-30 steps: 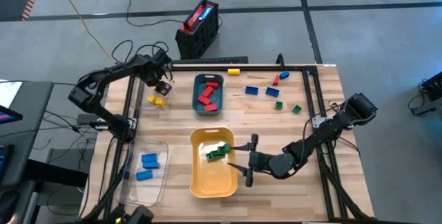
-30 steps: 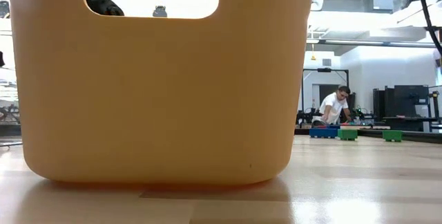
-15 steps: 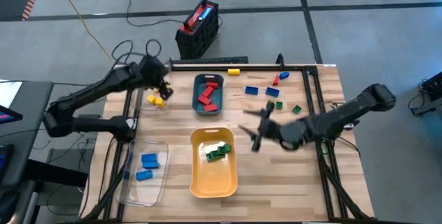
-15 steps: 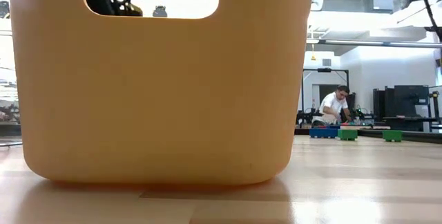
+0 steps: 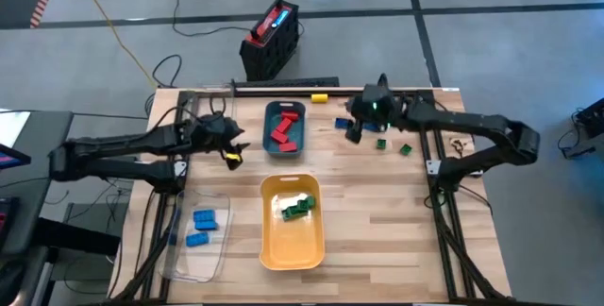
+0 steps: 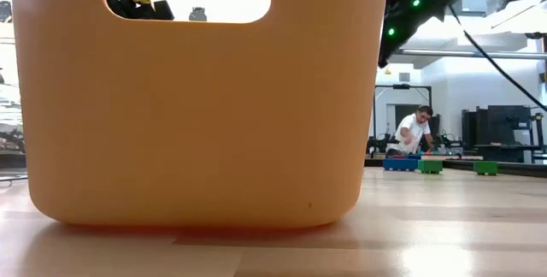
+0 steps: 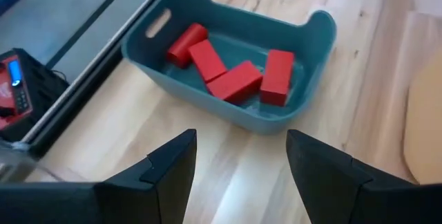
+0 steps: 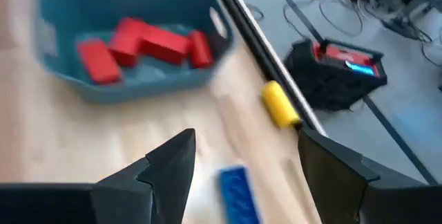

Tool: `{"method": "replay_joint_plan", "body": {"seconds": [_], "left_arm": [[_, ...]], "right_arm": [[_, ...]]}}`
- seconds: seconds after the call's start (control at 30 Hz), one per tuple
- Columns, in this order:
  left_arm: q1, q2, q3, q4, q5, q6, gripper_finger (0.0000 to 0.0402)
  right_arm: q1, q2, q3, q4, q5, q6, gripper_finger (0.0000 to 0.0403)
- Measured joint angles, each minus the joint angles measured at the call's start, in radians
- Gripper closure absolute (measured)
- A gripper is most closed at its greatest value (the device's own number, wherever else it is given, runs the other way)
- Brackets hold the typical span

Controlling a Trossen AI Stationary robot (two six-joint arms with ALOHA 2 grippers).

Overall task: Sort blocks
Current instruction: Put the circular yellow game piece into the top left transparent bin

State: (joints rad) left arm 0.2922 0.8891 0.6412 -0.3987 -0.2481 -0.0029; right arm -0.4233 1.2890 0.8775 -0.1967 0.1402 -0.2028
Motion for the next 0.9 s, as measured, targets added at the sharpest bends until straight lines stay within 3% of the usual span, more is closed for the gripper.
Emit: {"method": "replay_joint_plan", "body": {"seconds": [0.2,0.5,0.9], "left_arm": [[-0.047,0.016,-0.041,0.097,-0.001,-0.011,0.0182],[-0.053,0.027,-0.054,0.156,-0.038,-0.034,0.0182],[-0.073,0.027,-0.054,0.189,-0.037,-0.115,0.0182]], "right_arm": [[-0.155,0.188,0.156,-0.094,-0.13,-0.122,0.0138],[-0.258,0.544,0.443,-0.221,-0.221,-0.289,0.0138],[-0.315,0.752,0.633,-0.277,-0.251,-0.442,0.0138]]}}
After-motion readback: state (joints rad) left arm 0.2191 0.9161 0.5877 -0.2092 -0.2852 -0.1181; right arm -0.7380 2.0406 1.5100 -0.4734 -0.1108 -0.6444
